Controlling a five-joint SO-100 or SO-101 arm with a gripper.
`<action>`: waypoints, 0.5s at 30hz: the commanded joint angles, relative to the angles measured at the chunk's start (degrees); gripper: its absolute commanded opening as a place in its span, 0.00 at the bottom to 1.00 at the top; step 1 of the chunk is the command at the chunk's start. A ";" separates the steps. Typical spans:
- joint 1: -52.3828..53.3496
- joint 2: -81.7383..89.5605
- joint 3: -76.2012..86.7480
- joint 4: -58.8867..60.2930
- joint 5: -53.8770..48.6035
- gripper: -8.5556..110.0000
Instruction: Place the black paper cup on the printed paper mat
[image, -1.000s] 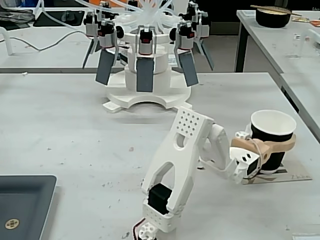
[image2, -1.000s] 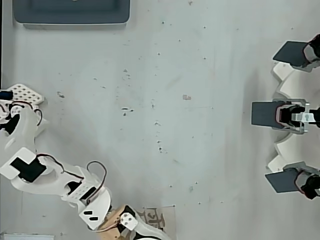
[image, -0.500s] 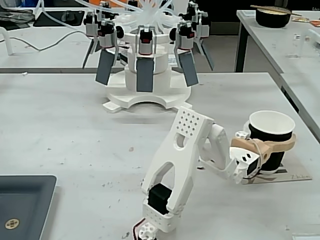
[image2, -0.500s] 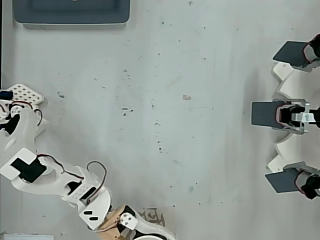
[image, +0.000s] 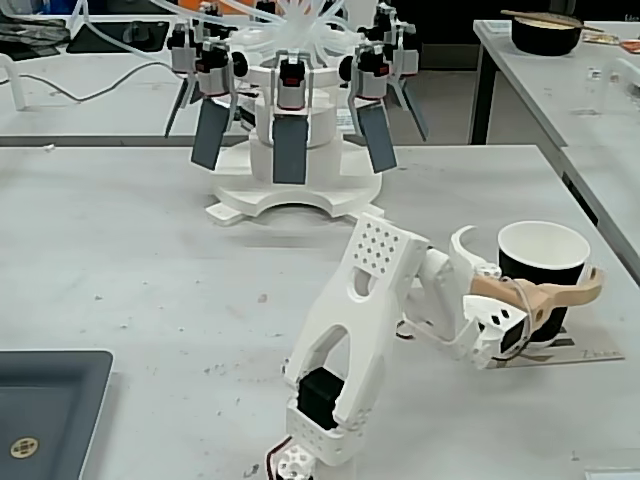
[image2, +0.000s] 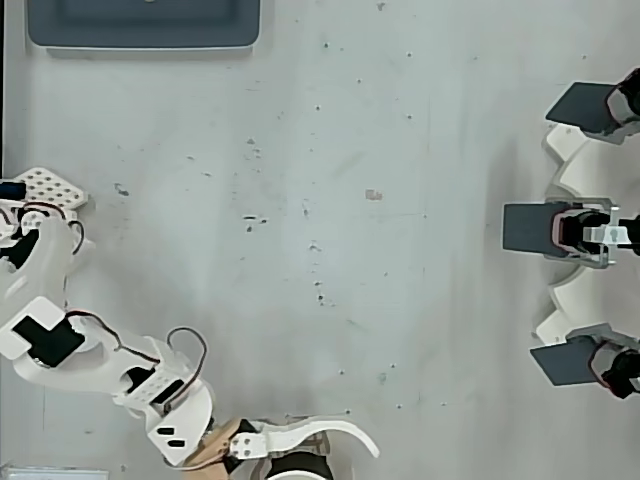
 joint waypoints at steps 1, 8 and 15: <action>1.85 5.19 0.79 0.18 -0.44 0.55; 3.60 11.43 8.79 0.18 -0.53 0.60; 3.60 22.68 20.21 0.18 -0.53 0.62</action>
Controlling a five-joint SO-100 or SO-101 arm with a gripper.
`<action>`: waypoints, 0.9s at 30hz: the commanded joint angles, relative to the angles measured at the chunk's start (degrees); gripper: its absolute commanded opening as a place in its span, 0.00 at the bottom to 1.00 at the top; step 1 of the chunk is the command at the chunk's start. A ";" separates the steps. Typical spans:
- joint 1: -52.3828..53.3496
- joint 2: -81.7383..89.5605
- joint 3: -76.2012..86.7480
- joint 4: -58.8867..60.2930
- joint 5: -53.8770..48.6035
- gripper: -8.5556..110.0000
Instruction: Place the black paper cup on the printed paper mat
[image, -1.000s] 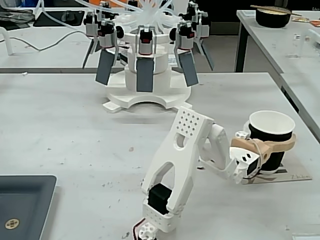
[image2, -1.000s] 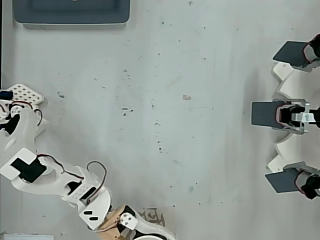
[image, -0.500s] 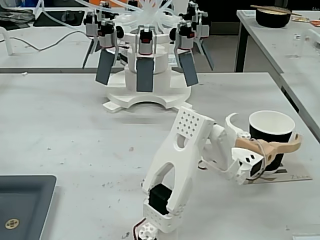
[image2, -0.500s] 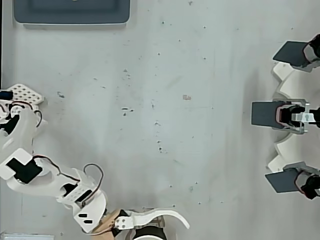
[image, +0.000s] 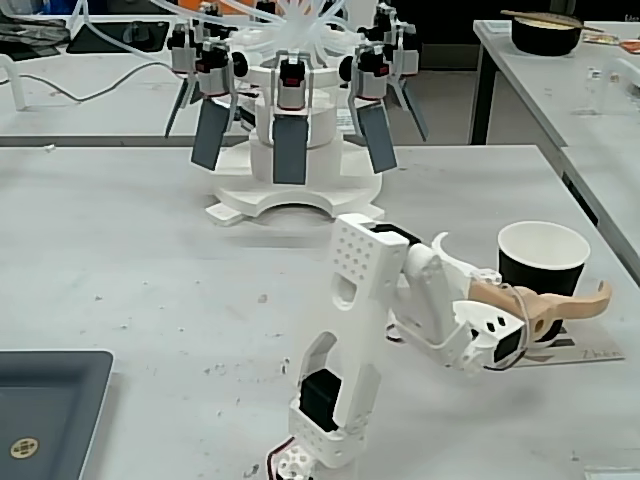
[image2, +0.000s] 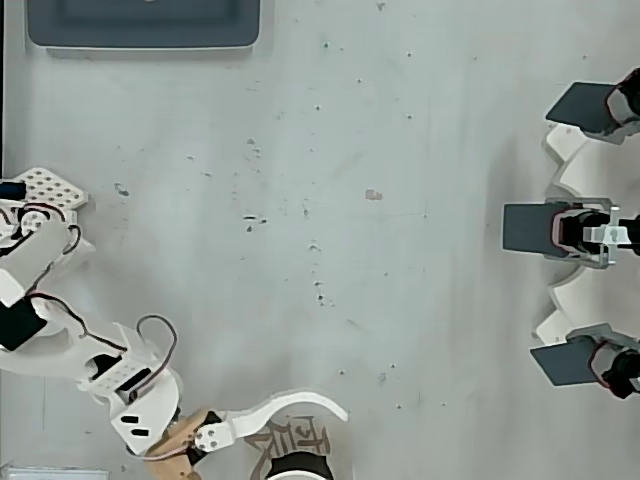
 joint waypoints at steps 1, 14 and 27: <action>0.53 9.49 4.39 0.18 -0.09 0.62; -2.46 31.99 20.48 1.76 1.85 0.52; -11.43 47.55 31.99 0.26 2.20 0.44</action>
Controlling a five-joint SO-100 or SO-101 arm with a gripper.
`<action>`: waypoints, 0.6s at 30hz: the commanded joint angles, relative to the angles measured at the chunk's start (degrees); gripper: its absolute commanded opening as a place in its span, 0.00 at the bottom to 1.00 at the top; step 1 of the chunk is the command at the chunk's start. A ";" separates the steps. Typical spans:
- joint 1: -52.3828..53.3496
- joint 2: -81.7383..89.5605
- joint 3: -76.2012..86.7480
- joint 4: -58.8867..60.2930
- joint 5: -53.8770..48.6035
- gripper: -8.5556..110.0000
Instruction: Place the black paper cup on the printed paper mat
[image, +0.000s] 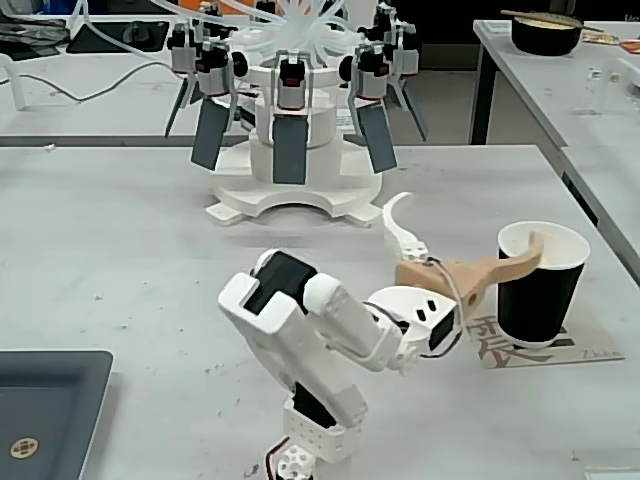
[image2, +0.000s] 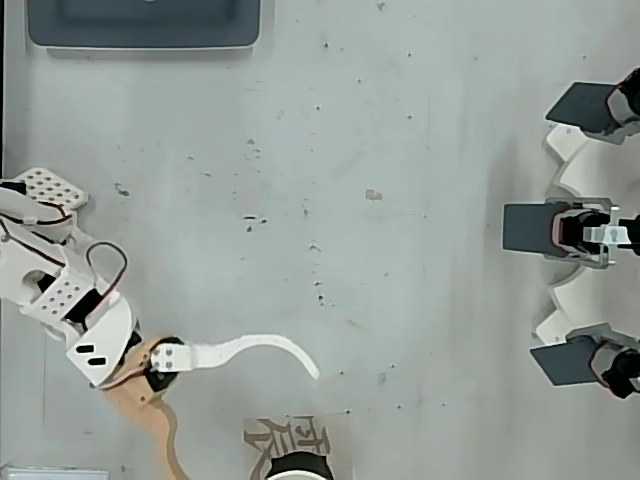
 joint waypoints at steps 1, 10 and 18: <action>-2.90 4.92 0.62 -1.85 0.26 0.43; -12.92 7.29 5.27 -8.96 -0.70 0.34; -23.20 7.38 6.68 -10.11 -1.67 0.27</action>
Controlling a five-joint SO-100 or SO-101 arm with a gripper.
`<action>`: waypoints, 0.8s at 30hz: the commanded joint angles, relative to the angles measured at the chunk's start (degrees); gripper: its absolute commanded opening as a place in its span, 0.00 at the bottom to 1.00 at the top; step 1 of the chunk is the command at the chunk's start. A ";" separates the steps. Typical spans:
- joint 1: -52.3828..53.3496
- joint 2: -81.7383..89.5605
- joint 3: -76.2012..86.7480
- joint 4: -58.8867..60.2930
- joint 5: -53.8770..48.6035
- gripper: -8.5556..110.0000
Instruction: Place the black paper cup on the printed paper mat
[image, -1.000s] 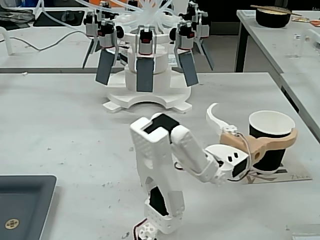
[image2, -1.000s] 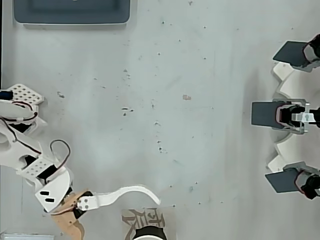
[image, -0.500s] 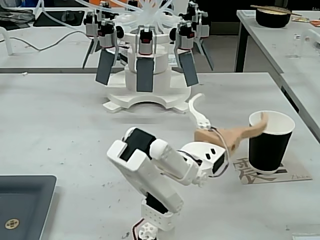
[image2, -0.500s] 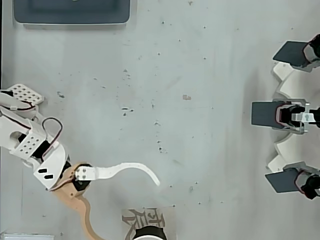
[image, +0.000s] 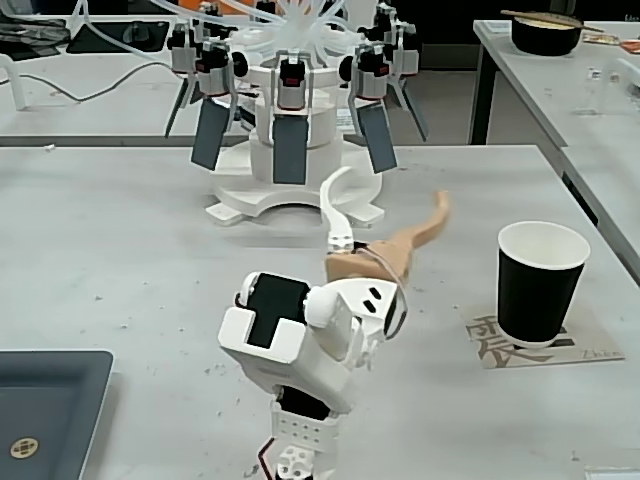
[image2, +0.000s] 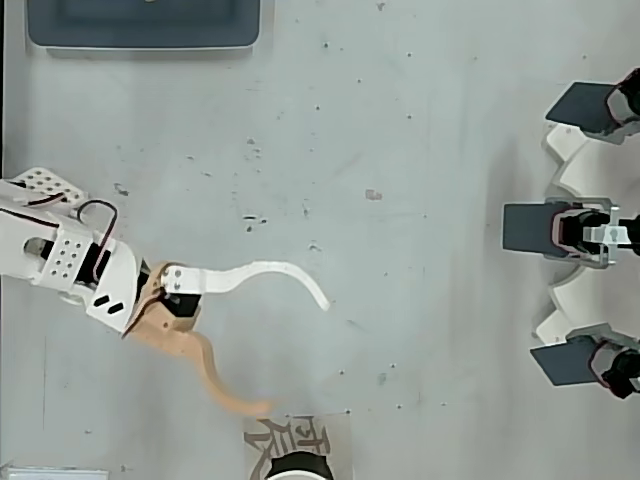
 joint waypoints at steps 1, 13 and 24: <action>-3.96 1.05 -0.35 -1.05 -0.79 0.27; -19.42 -3.69 -0.97 -0.09 -2.29 0.22; -23.38 -13.36 -12.92 3.87 -1.67 0.19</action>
